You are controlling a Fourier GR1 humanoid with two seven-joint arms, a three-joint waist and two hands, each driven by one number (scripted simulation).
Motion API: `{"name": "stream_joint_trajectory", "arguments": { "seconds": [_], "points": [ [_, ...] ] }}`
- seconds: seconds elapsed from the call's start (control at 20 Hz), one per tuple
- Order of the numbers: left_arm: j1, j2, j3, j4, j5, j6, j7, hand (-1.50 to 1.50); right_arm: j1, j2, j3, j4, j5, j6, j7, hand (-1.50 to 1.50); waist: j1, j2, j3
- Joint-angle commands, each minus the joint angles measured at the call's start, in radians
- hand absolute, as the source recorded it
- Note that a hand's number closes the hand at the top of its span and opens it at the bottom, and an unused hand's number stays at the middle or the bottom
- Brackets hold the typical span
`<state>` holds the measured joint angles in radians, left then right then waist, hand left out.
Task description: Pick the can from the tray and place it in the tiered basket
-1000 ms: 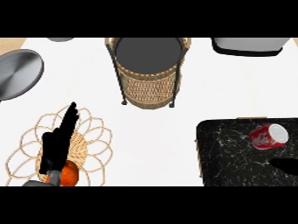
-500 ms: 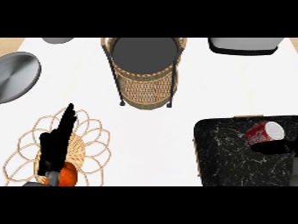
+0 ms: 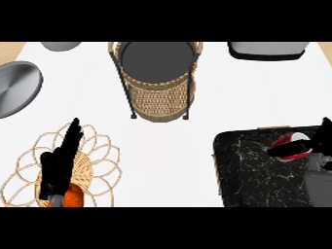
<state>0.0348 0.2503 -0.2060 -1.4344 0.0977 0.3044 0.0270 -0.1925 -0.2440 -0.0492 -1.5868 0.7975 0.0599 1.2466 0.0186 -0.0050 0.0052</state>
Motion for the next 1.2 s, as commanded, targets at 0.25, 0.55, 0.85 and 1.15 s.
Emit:
{"name": "stream_joint_trajectory", "arguments": {
  "seconds": [0.25, 0.55, 0.85, 1.15],
  "points": [
    [0.022, -0.029, -0.019, 0.024, -0.026, 0.018, 0.025, 0.00, -0.126, 0.070, -0.091, 0.076, 0.025, 0.176, 0.241, -1.50, -0.012, 0.006, -0.007],
    [0.017, -0.020, 0.003, 0.011, -0.014, -0.001, 0.032, 0.00, -0.103, 0.142, -0.117, 0.095, 0.057, 0.156, 0.236, -1.50, -0.017, 0.005, -0.007],
    [0.039, -0.032, 0.021, 0.065, -0.014, -0.014, -0.015, 0.00, -0.079, 0.178, -0.155, 0.107, 0.094, 0.135, 0.171, -1.50, -0.018, 0.007, -0.007],
    [0.063, -0.061, -0.008, -0.007, -0.059, 0.024, 0.011, 0.00, -0.047, 0.197, -0.177, 0.126, 0.138, 0.130, 0.064, 1.50, -0.016, 0.005, -0.005]
  ]
}}
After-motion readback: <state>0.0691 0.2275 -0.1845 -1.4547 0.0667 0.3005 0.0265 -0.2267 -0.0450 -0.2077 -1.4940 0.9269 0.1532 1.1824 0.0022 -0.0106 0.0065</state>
